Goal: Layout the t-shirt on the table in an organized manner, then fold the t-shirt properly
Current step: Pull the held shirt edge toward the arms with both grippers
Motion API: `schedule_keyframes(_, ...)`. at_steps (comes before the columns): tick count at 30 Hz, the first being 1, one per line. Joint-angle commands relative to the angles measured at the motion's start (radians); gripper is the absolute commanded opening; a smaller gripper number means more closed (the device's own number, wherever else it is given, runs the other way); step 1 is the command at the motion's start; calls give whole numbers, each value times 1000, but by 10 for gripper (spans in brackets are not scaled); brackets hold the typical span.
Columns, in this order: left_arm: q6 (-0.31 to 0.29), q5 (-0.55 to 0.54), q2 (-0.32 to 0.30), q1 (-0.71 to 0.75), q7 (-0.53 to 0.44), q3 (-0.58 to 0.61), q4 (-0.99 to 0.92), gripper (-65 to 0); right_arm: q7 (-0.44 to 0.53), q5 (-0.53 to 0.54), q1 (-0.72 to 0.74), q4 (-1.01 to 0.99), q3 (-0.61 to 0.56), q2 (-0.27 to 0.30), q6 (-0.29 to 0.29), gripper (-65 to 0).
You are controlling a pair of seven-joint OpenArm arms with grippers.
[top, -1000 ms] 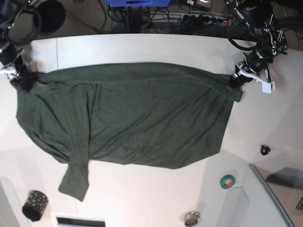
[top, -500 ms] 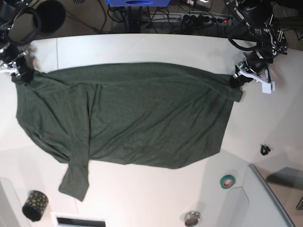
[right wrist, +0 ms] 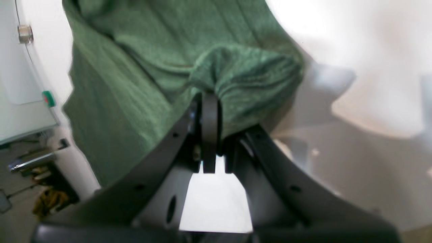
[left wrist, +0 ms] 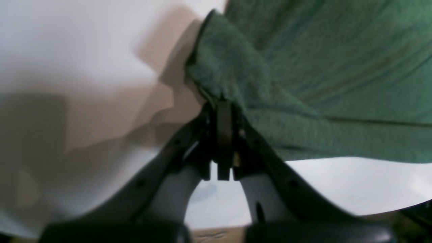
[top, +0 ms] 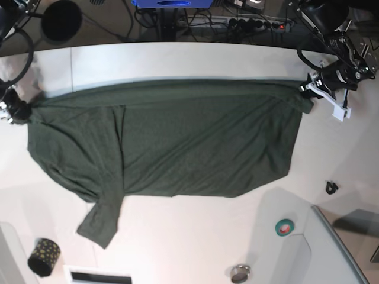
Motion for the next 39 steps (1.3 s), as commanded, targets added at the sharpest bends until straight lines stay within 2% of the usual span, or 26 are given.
schedule_keyframes(1,-6,-17,-20,-34,-9,1,30,-650,7,25,34,33,3,25,-26,-641)
schedule_keyframes(7,-6,-9,-26,-94,9,-2,26,-650,-57,22,110,39,0,34,-193,-641)
schedule_keyframes(8,11,-9,-25,-98,9,-1,22,-650,-71,22,125,38,0,41,-219,-641)
schedule_keyframes(11,54,-15,-22,-103,9,1,7,-650,-105,22,143,27,1,45,-248,-641)
schedule_keyframes(19,54,-15,-22,-29,6,2,16,-650,-94,22,50,25,3,43,-247,-641)
schedule_keyframes(27,18,-15,-20,48,1,2,16,-650,9,27,-45,-15,3,40,-240,-641)
schedule_keyframes(31,18,-9,-20,49,1,2,13,-650,14,22,-42,-111,3,45,-179,-642)
schedule_keyframes(35,18,-8,-20,49,1,2,10,-650,64,22,-50,-160,5,43,-168,-627)
schedule_keyframes(37,18,-8,-20,58,1,2,10,-650,70,28,-61,-157,12,41,-167,-569)
schedule_keyframes(39,18,-9,-20,63,1,2,16,-650,70,30,-68,-142,14,40,-142,-470)
